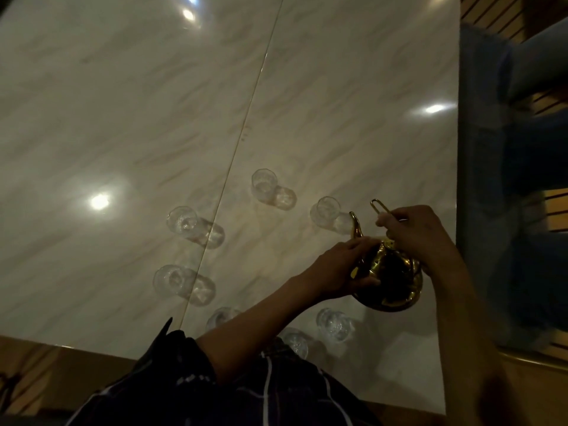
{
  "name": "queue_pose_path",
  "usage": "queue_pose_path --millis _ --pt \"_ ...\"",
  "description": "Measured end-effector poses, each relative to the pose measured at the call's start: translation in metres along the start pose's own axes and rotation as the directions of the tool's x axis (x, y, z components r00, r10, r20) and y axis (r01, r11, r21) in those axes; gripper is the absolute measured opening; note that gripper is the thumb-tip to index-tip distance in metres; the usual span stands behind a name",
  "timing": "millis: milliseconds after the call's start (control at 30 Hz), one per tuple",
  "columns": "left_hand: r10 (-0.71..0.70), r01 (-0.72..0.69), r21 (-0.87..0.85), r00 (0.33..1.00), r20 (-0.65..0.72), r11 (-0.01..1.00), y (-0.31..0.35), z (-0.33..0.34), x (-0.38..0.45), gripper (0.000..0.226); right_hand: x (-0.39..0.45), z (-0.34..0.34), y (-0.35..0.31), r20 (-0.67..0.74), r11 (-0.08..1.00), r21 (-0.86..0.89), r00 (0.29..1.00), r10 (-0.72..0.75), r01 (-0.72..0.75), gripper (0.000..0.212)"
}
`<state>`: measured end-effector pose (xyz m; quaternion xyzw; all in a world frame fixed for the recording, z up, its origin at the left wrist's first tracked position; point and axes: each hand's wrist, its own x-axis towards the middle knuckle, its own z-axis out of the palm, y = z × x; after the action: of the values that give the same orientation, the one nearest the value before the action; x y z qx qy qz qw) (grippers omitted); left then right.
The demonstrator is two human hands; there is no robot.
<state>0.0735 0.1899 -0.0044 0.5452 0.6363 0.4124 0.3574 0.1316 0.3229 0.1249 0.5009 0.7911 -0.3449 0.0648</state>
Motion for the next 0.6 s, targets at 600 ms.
queue_pose_path --millis 600 --pt "0.086 -0.085 0.017 0.993 -0.086 0.996 0.044 -0.010 0.005 0.075 -0.017 -0.041 -0.014 0.000 0.985 -0.154 0.997 -0.074 0.073 0.031"
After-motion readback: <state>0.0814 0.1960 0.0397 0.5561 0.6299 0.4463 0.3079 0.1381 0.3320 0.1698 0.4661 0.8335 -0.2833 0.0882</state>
